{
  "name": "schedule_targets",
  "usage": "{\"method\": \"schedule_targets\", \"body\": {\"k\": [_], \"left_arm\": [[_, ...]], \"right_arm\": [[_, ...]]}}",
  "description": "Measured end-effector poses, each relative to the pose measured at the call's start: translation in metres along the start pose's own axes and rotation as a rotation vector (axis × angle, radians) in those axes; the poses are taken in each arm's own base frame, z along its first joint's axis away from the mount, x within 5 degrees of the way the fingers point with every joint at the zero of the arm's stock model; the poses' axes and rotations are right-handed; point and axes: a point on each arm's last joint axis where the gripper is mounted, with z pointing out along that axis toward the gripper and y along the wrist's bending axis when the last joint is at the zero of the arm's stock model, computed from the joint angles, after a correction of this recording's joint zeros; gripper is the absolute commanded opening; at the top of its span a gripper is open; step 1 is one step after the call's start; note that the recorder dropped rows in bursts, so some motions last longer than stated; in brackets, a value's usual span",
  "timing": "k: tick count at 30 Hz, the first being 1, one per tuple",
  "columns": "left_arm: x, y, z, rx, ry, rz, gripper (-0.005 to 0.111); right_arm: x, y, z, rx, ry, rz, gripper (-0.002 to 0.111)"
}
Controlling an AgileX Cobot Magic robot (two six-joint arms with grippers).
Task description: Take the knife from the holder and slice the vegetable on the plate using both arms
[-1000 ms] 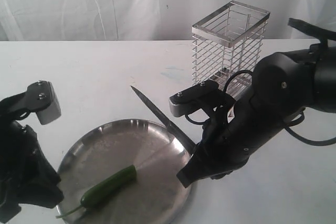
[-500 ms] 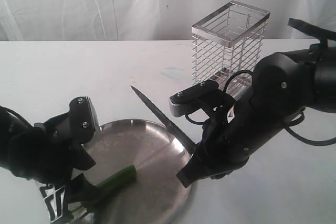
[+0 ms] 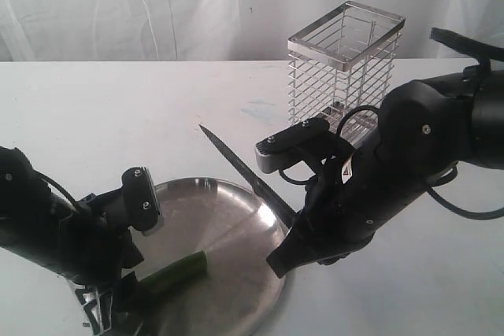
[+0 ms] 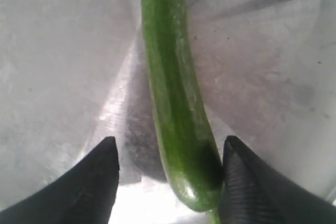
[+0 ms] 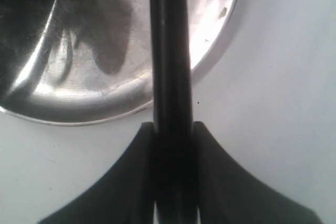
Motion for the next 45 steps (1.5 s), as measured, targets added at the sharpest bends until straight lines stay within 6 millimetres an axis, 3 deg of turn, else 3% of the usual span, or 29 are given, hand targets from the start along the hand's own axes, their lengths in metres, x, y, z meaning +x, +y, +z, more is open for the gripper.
{"method": "schedule_targets", "body": {"k": [7,9,13,24,27,29,31,34,37,40,45], "left_arm": [[0.003,0.001,0.009,0.014,0.027,-0.009,0.056],[0.003,0.001,0.009,0.013,0.027,-0.009,0.044],[0.003,0.002,0.010,0.006,0.026,-0.007,0.000],[-0.015,0.021,0.004,-0.127,-0.051,0.017,0.000],[-0.013,0.026,0.013,-0.155,-0.019,0.130,0.000],[-0.010,0.027,0.021,-0.146,0.008,0.161,0.002],[-0.011,0.029,0.022,-0.153,0.007,0.169,0.012],[-0.011,0.029,0.022,-0.155,0.006,0.169,0.045],[-0.012,0.030,0.022,-0.167,0.002,0.168,0.065],[-0.013,0.029,0.017,-0.169,-0.007,0.170,0.067],[-0.025,0.024,-0.019,-0.216,-0.102,0.156,0.061]], "right_arm": [[0.000,0.000,0.000,0.000,-0.002,0.000,0.000],[0.000,0.000,0.000,0.001,-0.004,0.000,0.000],[0.000,0.000,0.000,0.001,-0.004,0.000,0.000],[0.000,0.000,0.000,0.001,-0.004,0.004,0.000],[-0.001,0.000,0.000,0.001,-0.006,0.006,0.000],[-0.001,0.000,0.000,0.001,-0.006,0.006,0.000],[-0.001,0.000,0.000,0.001,-0.006,0.006,0.000],[-0.001,0.000,0.000,0.001,-0.006,0.006,0.000],[-0.001,0.000,0.000,0.001,-0.006,0.006,0.000],[-0.001,0.000,0.000,0.001,-0.006,0.006,0.000],[0.000,0.000,0.000,-0.001,0.004,0.006,0.000]]}}
